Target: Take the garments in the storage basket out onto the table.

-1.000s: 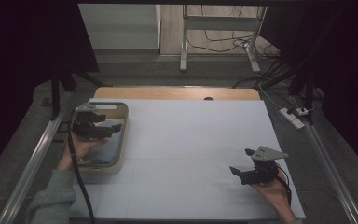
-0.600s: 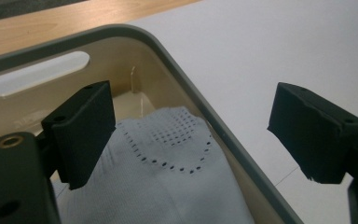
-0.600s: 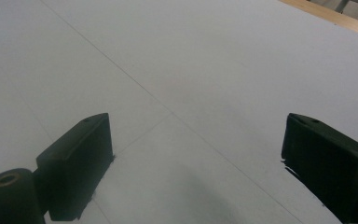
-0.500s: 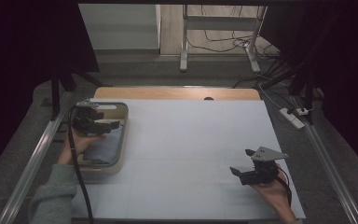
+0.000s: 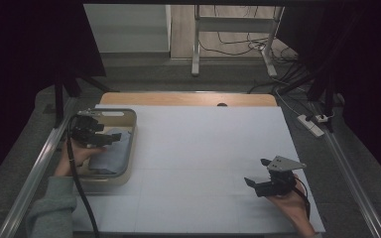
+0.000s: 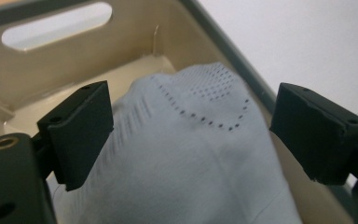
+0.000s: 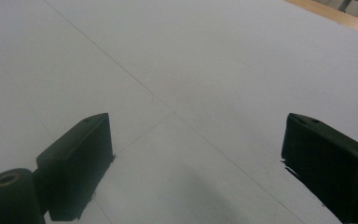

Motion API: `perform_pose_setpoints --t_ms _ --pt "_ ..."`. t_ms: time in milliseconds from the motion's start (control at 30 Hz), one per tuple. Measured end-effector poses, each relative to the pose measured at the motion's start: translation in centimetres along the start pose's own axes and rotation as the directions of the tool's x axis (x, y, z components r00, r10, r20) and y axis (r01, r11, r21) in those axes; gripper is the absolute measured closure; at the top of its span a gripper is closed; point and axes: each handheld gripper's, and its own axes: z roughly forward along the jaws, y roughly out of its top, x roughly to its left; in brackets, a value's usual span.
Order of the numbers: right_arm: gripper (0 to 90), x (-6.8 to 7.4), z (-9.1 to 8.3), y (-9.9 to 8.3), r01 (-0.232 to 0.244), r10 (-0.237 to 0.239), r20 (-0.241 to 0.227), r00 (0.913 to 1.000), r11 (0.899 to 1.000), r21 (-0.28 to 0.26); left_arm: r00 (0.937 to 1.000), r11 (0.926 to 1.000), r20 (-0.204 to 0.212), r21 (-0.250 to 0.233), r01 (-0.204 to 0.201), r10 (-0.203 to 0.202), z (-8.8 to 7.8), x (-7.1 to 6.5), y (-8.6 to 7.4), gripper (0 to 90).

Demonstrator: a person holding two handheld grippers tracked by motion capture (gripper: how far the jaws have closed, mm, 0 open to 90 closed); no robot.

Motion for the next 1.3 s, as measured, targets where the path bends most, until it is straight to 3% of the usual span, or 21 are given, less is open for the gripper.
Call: perform_pose_setpoints --t_ms 133,467,567,667,1167,1300 --pt "8.2 0.0 0.0 0.0 0.003 -0.003 0.003 1.0000 1.000 -0.001 0.9999 0.9999 0.011 0.011 0.009 -0.009 0.2 0.3 -0.2 12.3" --pt "8.2 0.0 0.1 0.0 0.002 -0.002 0.001 1.0000 1.000 0.006 0.9996 0.9982 -0.006 0.054 0.027 -0.026 0.6 1.0 -0.6 8.1" --pt "8.2 0.0 0.1 0.0 0.004 -0.004 0.002 1.0000 1.000 0.007 0.9997 0.9971 0.009 0.073 0.022 -0.023 0.7 1.1 -0.6 6.3" --pt "8.2 0.0 0.1 0.0 0.006 -0.006 -0.003 1.0000 1.000 0.013 0.9999 0.9943 0.014 0.107 -0.008 0.007 1.0 1.1 -0.7 3.4" --pt "8.2 0.1 0.3 0.0 0.006 -0.006 -0.004 1.0000 1.000 0.018 0.9993 0.9807 0.032 0.195 0.010 -0.016 2.9 1.9 -1.0 1.6" --pt "8.2 0.1 0.3 0.0 0.008 -0.007 -0.003 1.0000 1.000 0.023 0.9997 0.9752 0.025 0.221 -0.010 0.005 3.3 1.6 -0.9 4.8"
